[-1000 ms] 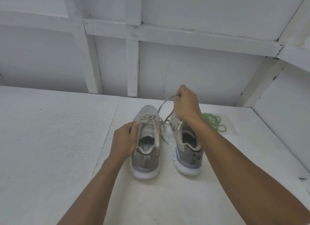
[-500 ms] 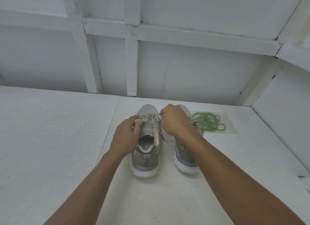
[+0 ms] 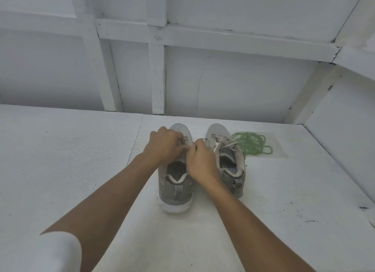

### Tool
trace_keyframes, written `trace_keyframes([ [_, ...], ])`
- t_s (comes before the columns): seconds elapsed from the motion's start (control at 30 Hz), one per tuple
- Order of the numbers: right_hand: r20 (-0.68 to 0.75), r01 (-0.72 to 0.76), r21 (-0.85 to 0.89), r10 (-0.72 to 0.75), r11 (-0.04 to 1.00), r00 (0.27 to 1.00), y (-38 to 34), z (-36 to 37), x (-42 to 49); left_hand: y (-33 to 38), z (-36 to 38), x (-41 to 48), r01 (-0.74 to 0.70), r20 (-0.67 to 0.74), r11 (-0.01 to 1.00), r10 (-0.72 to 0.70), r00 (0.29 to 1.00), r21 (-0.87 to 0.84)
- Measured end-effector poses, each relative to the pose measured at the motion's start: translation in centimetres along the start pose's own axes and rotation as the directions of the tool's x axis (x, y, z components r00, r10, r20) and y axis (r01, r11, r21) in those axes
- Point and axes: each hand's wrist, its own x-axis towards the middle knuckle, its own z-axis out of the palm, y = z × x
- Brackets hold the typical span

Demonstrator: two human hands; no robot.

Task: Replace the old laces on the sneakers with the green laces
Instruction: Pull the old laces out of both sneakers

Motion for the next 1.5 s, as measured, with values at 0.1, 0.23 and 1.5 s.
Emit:
trace_keyframes([
  [0.1, -0.046, -0.044, 0.077, 0.048, 0.996, 0.998, 0.0, 0.5, -0.3, -0.8, -0.6, 0.8, 0.055, -0.017, 0.998, -0.056, 0.998, -0.039],
  [0.23, -0.056, -0.075, 0.123, 0.083, 0.990, 0.995, 0.2, 0.8, -0.4, -3.6, -0.9, 1.5, 0.342, 0.020, 0.878, -0.357, 0.934, -0.335],
  [1.5, -0.077, -0.063, 0.128, 0.073, 0.990, 0.994, 0.2, 0.9, -0.8, 0.3, 0.0, 0.6, -0.126, 0.041, 0.992, 0.125, 0.991, 0.013],
])
